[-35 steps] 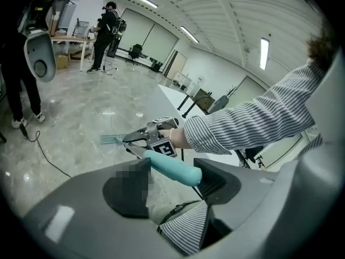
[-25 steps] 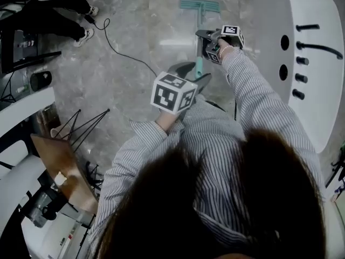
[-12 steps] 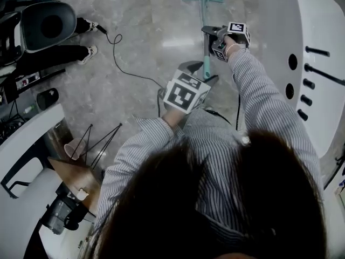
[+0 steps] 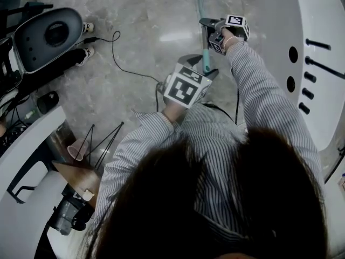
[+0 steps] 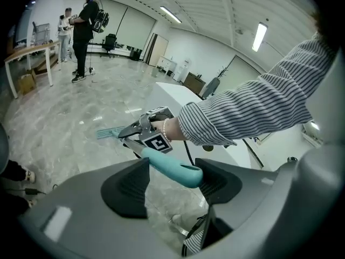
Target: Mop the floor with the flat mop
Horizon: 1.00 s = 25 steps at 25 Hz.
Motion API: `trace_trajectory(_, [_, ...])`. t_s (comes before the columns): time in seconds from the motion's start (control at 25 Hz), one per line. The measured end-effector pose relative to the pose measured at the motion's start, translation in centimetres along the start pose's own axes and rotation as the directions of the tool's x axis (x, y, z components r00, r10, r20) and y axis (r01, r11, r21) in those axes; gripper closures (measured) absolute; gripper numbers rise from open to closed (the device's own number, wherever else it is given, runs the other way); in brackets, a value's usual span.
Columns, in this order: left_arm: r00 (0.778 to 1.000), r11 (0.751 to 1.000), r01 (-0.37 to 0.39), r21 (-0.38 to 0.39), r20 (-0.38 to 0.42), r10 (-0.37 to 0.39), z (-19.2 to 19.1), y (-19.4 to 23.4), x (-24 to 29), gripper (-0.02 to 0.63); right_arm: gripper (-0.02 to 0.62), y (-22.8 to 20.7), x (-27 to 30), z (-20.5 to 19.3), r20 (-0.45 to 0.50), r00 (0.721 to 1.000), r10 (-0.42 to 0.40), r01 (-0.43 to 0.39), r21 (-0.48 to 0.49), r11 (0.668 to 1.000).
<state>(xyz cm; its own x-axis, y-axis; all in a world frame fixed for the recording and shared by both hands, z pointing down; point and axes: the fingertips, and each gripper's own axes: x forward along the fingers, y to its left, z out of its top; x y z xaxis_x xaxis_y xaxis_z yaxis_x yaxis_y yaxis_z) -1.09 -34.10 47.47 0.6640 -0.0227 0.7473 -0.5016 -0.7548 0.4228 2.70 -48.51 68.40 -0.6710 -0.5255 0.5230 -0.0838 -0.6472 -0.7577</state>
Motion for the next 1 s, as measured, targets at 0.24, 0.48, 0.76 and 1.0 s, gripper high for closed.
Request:
trace_trajectory(0.24, [1.0,0.999,0.002,-0.032,0.0,-0.002,0.1,-1.2,0.0,0.337,0.457,0.0,-1.0,-0.4,-0.025,1.0,0.006,-0.006,0.001,1.0])
trace_trajectory(0.48, [1.0,0.999,-0.022,-0.046,0.001,0.022,-3.6,-5.2,1.1,0.339,0.457,-3.9,-3.3,-2.6,-0.05,0.999,0.017,-0.017,-0.015,1.0])
trace_trajectory(0.76, [0.998,0.993,-0.045,-0.106,0.044,0.05,-9.0,-12.9,1.8,0.342,0.457,-10.0,-8.5,-7.1,-0.101,0.995,-0.013,0.007,-0.052,0.999])
trace_trajectory(1.0, [0.996,0.988,-0.06,-0.141,0.055,0.068,-13.8,-19.6,2.7,0.342,0.459,-15.3,-13.1,-11.0,-0.125,0.992,-0.033,0.025,-0.067,0.997])
